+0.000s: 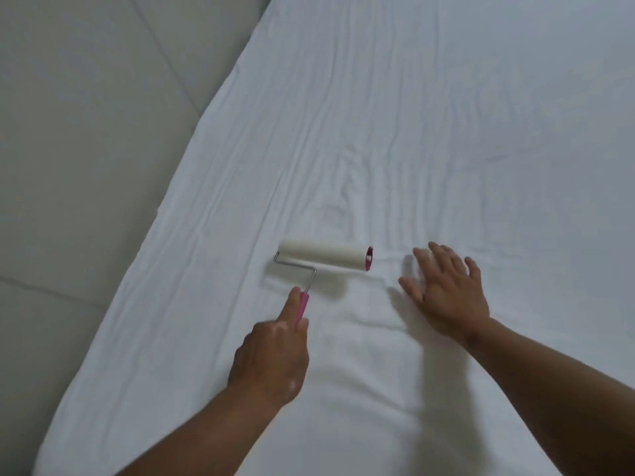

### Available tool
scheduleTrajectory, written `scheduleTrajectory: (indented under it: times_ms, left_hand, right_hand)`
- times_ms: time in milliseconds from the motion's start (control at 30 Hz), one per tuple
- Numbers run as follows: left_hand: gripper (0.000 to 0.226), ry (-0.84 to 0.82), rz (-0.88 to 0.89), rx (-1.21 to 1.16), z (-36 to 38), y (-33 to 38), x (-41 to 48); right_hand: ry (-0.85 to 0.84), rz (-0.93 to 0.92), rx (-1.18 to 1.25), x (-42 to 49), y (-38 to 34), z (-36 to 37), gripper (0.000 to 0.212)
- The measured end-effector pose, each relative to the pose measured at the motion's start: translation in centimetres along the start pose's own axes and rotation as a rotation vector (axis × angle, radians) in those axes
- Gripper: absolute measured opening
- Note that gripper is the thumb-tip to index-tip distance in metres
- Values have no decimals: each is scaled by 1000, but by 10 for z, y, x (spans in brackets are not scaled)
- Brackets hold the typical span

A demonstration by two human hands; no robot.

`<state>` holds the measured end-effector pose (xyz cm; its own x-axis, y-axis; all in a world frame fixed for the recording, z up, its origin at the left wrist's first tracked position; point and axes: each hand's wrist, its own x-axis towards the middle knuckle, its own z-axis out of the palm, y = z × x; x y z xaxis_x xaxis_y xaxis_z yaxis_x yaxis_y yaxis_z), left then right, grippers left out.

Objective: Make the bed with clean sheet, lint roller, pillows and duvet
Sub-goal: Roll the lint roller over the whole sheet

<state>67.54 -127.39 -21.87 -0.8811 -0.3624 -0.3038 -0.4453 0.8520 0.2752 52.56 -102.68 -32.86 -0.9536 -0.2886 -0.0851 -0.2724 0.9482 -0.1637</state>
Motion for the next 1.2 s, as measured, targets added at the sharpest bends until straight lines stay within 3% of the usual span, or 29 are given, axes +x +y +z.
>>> scheduleTrajectory:
  times_ms: [167, 267, 467, 600, 700, 900, 1200]
  left_hand:
    - [37, 107, 99, 43, -9, 72, 154]
    - [30, 133, 97, 79, -19, 110, 238]
    - [53, 176, 15, 206, -37, 147, 362]
    - [44, 127, 35, 334, -35, 151, 417]
    - [42, 1, 118, 563, -26, 151, 434]
    - [47, -12, 155, 740, -17, 139, 411]
    - [53, -25, 166, 531, -5, 99, 321]
  right_hand:
    - [-86, 35, -37, 93, 52, -9, 80]
    - [-34, 44, -24, 101, 58, 7, 77]
    - [33, 43, -30, 101, 66, 32, 74]
    - [67, 25, -18, 107, 67, 42, 74]
    - [65, 25, -11, 110, 67, 47, 74]
    - [10, 27, -25, 111, 68, 48, 74]
    - [-46, 55, -59, 107, 64, 39, 76]
